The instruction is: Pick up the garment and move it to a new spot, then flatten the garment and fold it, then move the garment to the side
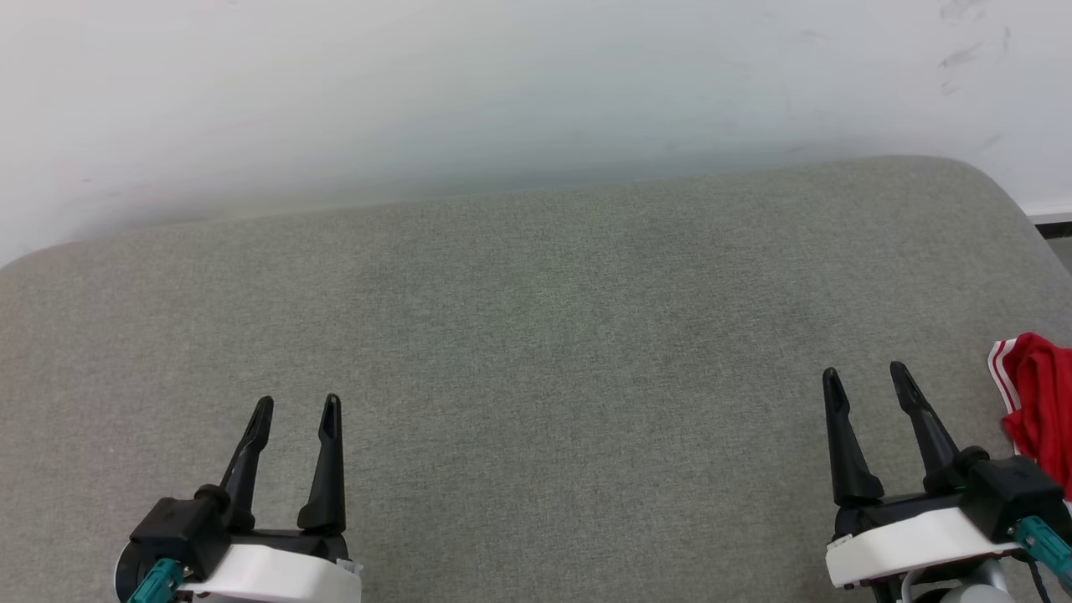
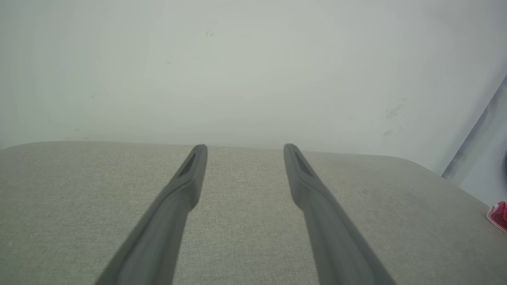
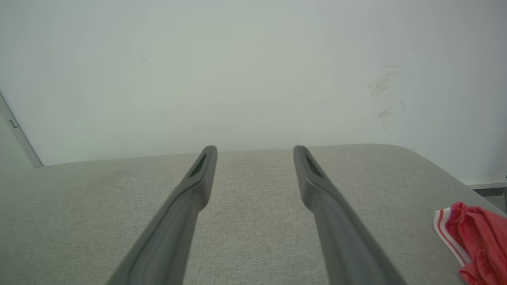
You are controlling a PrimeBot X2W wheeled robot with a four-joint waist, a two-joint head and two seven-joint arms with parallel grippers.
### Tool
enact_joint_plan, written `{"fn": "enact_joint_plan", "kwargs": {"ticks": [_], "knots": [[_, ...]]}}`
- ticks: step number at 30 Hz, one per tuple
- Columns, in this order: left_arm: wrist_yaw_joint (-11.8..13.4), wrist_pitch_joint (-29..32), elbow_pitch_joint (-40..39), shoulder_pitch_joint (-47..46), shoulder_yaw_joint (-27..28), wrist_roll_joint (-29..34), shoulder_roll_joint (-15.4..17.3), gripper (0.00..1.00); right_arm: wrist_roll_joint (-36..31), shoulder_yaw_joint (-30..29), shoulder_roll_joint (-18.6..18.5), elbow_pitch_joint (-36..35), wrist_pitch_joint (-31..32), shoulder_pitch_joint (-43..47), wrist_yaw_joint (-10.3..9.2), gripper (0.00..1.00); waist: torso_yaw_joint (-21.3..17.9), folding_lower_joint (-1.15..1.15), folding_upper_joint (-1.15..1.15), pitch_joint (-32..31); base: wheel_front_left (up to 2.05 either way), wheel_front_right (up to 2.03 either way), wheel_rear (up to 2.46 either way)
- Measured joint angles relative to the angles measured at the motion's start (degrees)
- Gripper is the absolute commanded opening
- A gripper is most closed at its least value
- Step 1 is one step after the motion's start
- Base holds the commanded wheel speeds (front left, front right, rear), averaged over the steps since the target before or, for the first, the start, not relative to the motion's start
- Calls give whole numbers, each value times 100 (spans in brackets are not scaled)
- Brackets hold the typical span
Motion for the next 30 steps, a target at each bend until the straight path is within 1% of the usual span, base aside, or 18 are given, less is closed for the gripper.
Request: {"fn": "enact_joint_plan", "kwargs": {"ticks": [21, 22, 27, 30], "knots": [[0, 0, 13, 41, 67, -48, -14, 100, 36, 85, 32, 54, -25, 10, -1, 100, 8, 0, 0, 27, 0, 0, 0], [1, -2, 5, 44, 65, -44, -19, 0, 35, 82, 32, 65, -25, 15, 0, 0, 12, 0, 0, 30, 0, 0, 0], [1, 8, 259, 161, 25, -121, -40, 0, 85, 98, 32, 298, 10, 157, 0, 0, 15, 0, 0, 29, 0, 0, 0], [1, 96, 299, 170, 29, -434, -42, 0, 437, 99, 30, 312, 63, 167, 0, 0, 25, 0, 0, 25, 0, 0, 0]]}}
